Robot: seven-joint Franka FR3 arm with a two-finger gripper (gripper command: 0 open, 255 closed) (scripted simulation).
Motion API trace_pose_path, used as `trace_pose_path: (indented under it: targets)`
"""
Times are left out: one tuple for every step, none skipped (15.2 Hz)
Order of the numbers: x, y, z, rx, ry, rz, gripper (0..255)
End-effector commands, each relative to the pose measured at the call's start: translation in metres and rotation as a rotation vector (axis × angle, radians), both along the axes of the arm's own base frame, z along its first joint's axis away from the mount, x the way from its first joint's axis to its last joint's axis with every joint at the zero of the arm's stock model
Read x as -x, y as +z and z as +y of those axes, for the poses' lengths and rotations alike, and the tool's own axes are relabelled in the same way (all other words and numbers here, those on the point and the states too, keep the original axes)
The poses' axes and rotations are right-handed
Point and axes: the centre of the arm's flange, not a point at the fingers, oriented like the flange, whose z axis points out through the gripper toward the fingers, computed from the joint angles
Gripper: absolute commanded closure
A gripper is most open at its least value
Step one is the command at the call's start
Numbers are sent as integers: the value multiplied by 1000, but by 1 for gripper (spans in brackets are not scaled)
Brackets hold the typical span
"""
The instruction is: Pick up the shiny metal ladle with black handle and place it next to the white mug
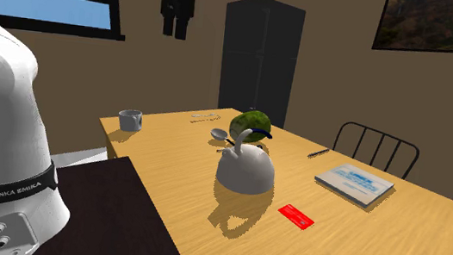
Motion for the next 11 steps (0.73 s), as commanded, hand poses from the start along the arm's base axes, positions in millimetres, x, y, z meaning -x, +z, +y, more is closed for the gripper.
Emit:
trace_pose_path:
  targets:
    - [0,0,0,0,0,0,0]
    - [-6,-7,9,2,-34,6,0]
    - [-13,-15,19,4,-68,12,0]
    - [-19,-22,28,6,-102,17,0]
    - [-26,-30,36,9,-136,23,0]
    - [-34,-37,45,11,-169,29,0]
    - [-41,-45,53,13,-203,35,0]
    - [-49,-53,61,15,-237,41,0]
    - [-57,-60,69,17,-271,46,0]
    - [-65,-68,76,19,-305,52,0]
    - [-73,-76,83,21,-339,58,0]
